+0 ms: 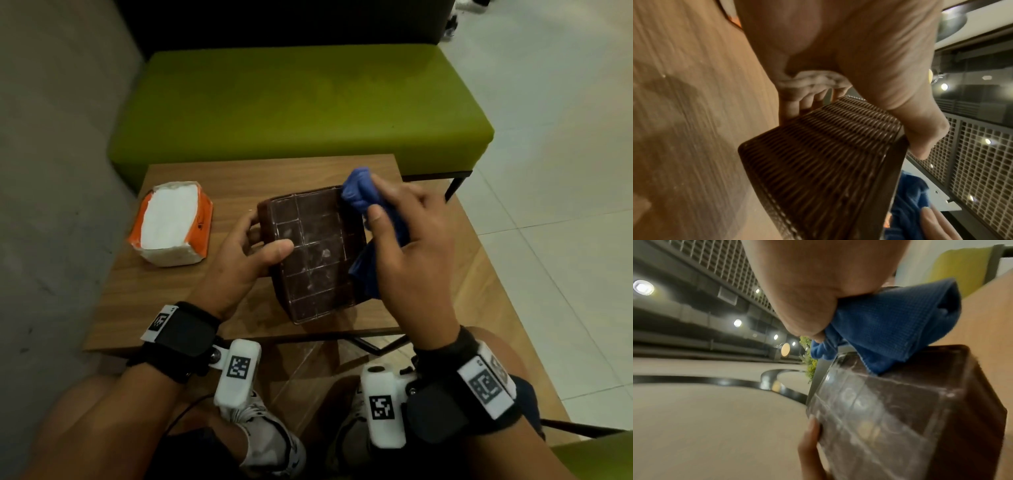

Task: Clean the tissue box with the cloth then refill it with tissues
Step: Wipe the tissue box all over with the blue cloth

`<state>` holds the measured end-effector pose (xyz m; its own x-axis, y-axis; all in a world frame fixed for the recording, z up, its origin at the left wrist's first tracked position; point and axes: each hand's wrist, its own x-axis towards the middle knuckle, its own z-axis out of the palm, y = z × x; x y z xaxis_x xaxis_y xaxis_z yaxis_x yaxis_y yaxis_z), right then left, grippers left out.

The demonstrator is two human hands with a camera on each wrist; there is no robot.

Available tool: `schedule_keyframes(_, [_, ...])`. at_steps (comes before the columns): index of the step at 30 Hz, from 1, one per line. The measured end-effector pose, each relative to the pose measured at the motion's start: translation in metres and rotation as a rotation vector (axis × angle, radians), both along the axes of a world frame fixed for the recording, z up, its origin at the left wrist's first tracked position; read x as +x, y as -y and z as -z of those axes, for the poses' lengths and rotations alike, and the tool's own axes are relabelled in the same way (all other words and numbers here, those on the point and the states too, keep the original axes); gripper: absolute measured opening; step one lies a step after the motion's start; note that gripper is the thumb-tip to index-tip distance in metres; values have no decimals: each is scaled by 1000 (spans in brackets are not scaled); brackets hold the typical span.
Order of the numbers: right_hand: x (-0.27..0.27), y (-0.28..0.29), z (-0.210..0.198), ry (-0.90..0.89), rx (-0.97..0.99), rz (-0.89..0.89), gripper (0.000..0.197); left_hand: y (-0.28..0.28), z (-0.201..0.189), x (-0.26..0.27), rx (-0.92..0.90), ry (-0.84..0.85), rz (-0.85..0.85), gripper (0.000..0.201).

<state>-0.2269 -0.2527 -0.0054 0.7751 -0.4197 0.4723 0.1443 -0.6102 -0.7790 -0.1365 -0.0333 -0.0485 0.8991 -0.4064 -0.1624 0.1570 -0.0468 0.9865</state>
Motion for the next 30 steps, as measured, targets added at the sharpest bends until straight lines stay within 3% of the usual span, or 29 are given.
schedule_keyframes(4, [5,-19,4,-2,-104,10,28,7,-2,-2,-36,-29,24,82])
schedule_keyframes(9, [2,-37,8,-21,-367,-204,28,8,-2,-5,-25,-18,64,79])
schedule_keyframes(13, [16,-16,5,-10,-223,-1,22,4,-1,-8,-9,-4,69,67])
schedule_keyframes(17, [0,-40,3,-60,-413,-279,25,3,4,-8,1,3,68,79])
schedule_keyframes(21, [11,-19,2,-40,-300,-64,23,2,2,-8,-4,4,58,74])
schedule_keyframes(26, [-2,-37,1,-42,-454,-233,24,1,1,-2,-22,40,70,81])
schedule_keyframes(30, [5,-28,0,-2,-298,-71,22,4,3,-3,-40,28,73,77])
